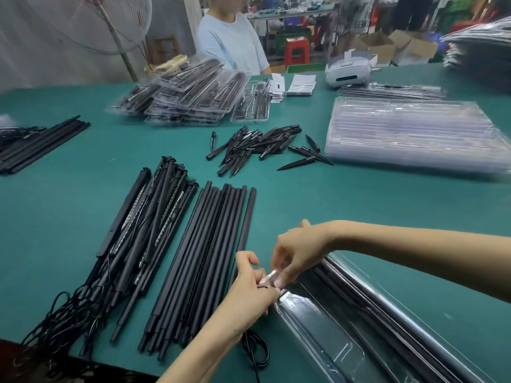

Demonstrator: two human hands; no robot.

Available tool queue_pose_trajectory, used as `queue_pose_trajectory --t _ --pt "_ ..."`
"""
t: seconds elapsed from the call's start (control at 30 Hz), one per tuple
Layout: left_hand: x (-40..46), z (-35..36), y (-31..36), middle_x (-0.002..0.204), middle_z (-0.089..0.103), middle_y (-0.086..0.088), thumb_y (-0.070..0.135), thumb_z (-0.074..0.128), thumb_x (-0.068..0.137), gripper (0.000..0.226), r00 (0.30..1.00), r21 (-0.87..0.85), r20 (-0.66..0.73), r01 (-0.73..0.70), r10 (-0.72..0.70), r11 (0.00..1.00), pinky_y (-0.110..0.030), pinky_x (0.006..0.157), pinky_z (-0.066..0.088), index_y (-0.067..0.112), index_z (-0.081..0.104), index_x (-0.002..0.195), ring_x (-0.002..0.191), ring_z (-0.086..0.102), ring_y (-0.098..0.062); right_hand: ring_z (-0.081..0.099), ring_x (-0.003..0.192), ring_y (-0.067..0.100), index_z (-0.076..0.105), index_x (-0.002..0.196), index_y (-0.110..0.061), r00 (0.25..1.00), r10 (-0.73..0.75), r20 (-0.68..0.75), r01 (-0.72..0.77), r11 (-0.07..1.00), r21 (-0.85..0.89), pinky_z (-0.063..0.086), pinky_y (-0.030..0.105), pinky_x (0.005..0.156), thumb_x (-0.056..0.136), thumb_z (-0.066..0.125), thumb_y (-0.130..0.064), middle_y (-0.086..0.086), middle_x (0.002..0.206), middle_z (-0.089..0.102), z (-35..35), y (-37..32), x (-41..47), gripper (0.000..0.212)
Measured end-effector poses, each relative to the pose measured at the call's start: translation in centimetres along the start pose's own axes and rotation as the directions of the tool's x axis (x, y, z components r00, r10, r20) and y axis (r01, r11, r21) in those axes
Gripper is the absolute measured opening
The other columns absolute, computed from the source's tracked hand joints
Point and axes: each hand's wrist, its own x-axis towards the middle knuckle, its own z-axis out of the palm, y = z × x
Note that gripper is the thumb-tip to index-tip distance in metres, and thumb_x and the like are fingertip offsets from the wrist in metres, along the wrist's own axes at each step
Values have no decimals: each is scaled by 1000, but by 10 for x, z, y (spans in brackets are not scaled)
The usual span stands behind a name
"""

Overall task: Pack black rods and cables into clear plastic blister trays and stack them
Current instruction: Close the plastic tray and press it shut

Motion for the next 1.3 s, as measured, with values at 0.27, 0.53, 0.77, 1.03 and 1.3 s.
queue_pose_trajectory --t 0.27,0.53,0.77,1.03,1.3 --pt "-1 1 2 67 36 2 2 56 75 45 1000 -64 -9 -24 23 998 -17 48 34 28 24 92 49 35 -7 55 77 11 70 103 -7 1000 -26 -12 27 993 113 41 22 66 86 71 -28 12 97 72 0 2 2 27" --pt "-7 3 7 67 37 1 10 54 64 45 999 -86 -32 -44 42 995 -19 50 34 27 24 93 51 34 -10 49 59 -2 66 85 -18 998 -8 -66 28 953 302 38 13 61 86 70 -21 -9 65 57 15 8 2 5" --pt "-6 3 4 72 37 -7 -8 50 83 43 998 -10 -35 -55 54 998 -19 51 38 25 24 94 52 36 -13 54 79 10 70 92 -19 985 33 -169 3 978 207 39 23 72 86 68 -27 3 87 69 21 3 -1 11" --pt "-4 3 6 69 35 -7 -4 54 81 38 999 -27 -51 5 -6 1000 -19 49 35 15 32 106 49 36 -11 53 70 13 68 82 -18 977 54 -205 -45 998 48 38 26 65 83 69 -48 -1 78 66 7 11 -12 30" --pt "-1 5 9 63 43 -7 -6 55 80 25 995 -59 -94 23 -28 998 -18 43 31 8 56 100 40 37 -6 51 82 9 58 78 -30 915 209 -344 -167 975 149 24 37 91 81 68 -52 -13 77 59 26 10 -13 24"
